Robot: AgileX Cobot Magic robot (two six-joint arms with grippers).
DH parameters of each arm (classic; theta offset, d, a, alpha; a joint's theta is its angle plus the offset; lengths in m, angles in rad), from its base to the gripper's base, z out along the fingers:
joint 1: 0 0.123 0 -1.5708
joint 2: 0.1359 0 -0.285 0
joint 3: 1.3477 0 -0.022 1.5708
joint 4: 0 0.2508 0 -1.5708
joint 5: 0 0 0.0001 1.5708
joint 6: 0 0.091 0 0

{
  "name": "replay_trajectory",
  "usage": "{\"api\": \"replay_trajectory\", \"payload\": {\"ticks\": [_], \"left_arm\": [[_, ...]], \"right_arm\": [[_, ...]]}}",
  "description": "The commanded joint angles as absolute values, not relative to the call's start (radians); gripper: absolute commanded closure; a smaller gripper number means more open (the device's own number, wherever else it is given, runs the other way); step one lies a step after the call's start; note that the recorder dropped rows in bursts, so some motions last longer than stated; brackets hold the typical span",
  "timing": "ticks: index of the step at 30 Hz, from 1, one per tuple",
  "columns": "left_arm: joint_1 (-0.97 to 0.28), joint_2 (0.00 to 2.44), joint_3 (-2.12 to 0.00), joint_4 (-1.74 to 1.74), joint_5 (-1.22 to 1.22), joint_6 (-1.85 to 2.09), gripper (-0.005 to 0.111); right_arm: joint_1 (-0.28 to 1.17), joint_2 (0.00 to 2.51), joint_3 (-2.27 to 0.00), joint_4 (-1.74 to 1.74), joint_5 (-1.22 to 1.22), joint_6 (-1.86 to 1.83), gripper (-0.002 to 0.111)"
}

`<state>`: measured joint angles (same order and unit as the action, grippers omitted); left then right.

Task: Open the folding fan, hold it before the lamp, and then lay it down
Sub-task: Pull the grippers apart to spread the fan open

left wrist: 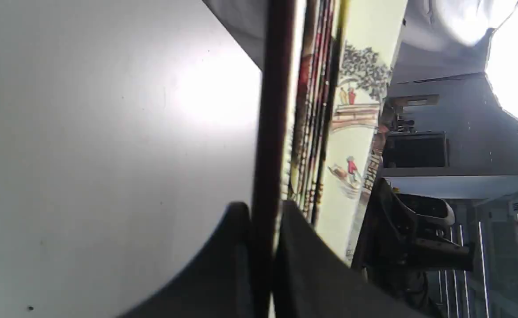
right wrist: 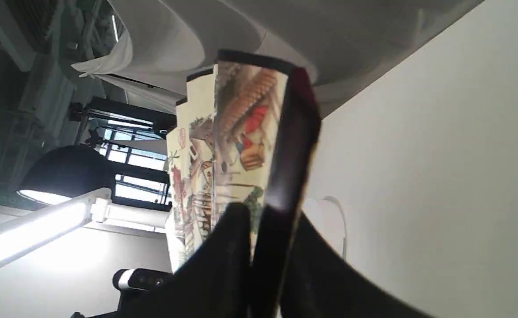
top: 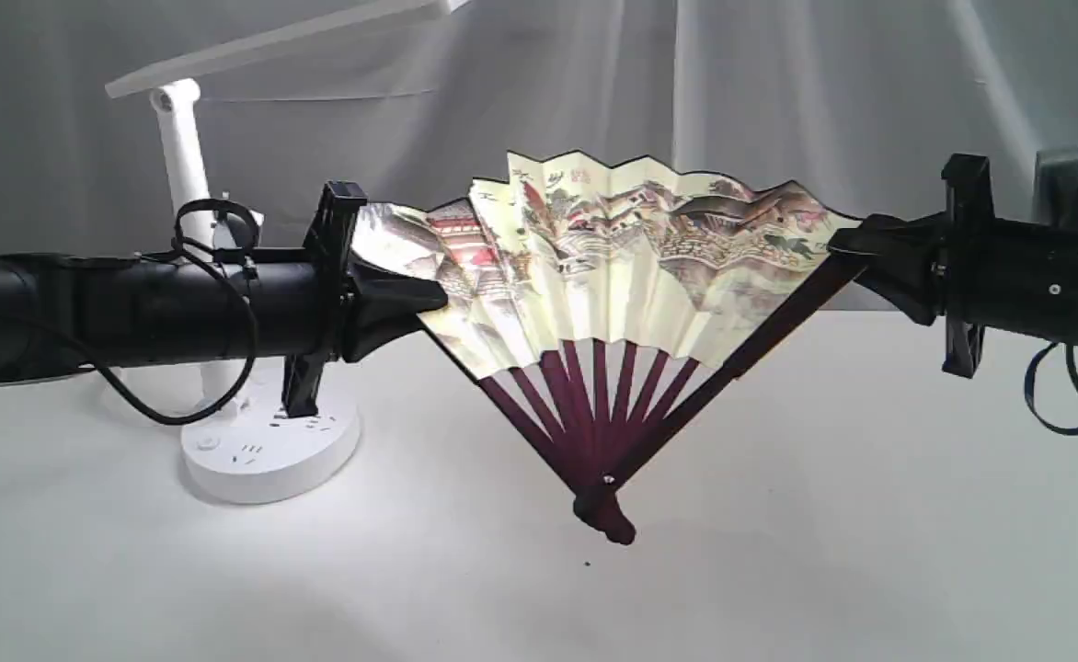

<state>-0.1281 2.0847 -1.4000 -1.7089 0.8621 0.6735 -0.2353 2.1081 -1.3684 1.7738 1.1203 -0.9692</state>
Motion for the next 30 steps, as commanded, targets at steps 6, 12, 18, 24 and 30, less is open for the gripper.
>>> {"api": "replay_trajectory", "payload": {"ticks": [6,12,18,24,30], "left_arm": [[-0.115,2.081,-1.406,-1.744,0.815,0.637,0.107],[-0.11,2.079,-1.406,-1.744,0.815,0.63,0.107],[-0.074,2.014,-1.353,-1.744,0.781,0.653,0.107],[-0.069,1.991,-1.296,-1.744,0.815,0.618,0.107],[-0.069,1.917,-1.193,-1.744,0.741,0.627,0.107]], "right_arm": [[-0.291,2.101,-1.363,1.744,1.137,-1.013,0.108],[-0.315,2.101,-1.363,1.744,1.143,-1.013,0.108],[-0.341,2.101,-1.363,1.744,1.144,-1.005,0.108],[-0.339,2.101,-1.363,1.744,1.157,-1.003,0.108],[-0.358,2.101,-1.363,1.744,1.163,-0.965,0.108]]}}
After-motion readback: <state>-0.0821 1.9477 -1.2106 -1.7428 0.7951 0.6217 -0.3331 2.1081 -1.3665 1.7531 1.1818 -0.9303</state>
